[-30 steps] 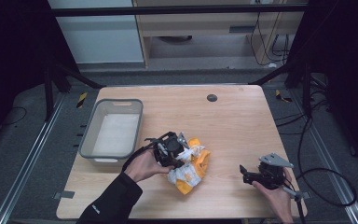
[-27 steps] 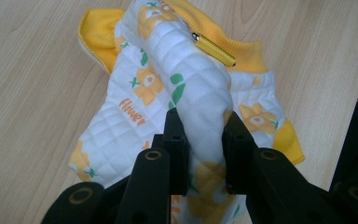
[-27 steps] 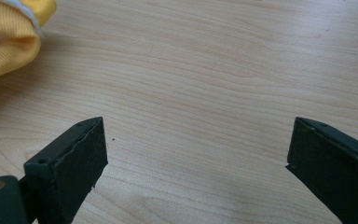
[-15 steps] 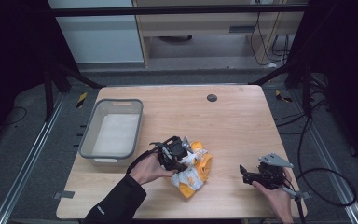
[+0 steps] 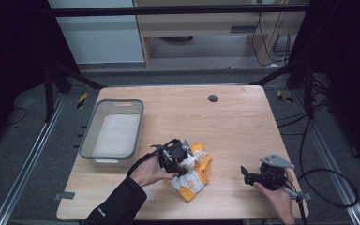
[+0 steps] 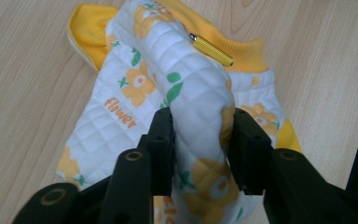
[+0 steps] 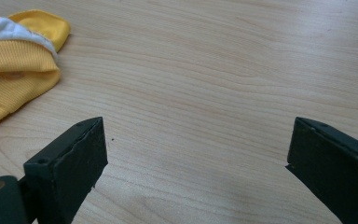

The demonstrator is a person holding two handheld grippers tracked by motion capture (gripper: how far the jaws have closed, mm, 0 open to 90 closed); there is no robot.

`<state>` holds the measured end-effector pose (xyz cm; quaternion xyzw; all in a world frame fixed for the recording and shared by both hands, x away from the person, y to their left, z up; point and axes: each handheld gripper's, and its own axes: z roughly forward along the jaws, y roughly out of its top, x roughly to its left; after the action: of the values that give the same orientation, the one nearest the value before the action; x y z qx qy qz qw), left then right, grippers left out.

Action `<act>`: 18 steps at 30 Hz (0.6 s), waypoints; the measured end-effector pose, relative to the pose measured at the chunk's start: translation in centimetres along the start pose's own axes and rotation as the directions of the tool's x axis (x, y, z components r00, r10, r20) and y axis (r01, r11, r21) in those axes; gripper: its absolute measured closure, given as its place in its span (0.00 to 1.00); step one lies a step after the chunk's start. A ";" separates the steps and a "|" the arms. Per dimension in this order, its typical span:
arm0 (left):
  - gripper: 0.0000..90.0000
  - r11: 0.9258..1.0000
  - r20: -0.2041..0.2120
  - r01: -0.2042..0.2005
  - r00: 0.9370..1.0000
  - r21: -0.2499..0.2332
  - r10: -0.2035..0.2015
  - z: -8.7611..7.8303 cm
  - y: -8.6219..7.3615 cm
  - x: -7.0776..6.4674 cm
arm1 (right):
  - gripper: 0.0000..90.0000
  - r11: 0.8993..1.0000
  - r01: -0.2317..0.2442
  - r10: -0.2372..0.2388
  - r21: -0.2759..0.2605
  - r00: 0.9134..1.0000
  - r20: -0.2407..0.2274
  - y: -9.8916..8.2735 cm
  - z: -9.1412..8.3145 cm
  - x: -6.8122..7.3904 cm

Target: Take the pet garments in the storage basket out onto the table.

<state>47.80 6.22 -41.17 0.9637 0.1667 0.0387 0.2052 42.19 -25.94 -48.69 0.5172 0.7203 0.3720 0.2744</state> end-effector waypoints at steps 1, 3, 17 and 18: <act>0.67 1.000 -0.003 -0.004 1.000 0.001 0.004 0.0 0.0 0.0 | 0.05 1.000 0.000 0.000 0.001 1.000 -0.001 0.0 0.0 0.0; 0.63 1.000 -0.001 -0.001 1.000 -0.004 0.001 0.1 -0.1 0.1 | 0.05 1.000 0.000 0.000 0.002 1.000 -0.001 0.0 0.0 0.0; 0.34 0.991 -0.051 0.043 0.997 -0.124 -0.049 -1.8 -1.7 0.1 | 0.05 1.000 -0.001 0.001 0.005 1.000 -0.004 0.0 0.1 0.0; 0.33 0.990 -0.055 0.046 0.997 -0.133 -0.054 -2.0 -1.9 0.1 | 0.05 1.000 -0.001 0.001 0.006 1.000 -0.005 -0.1 0.1 0.0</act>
<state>47.07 8.63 -40.13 0.9420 0.1940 0.0727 0.2641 42.22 -25.91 -48.77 0.5173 0.7219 0.3713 0.2710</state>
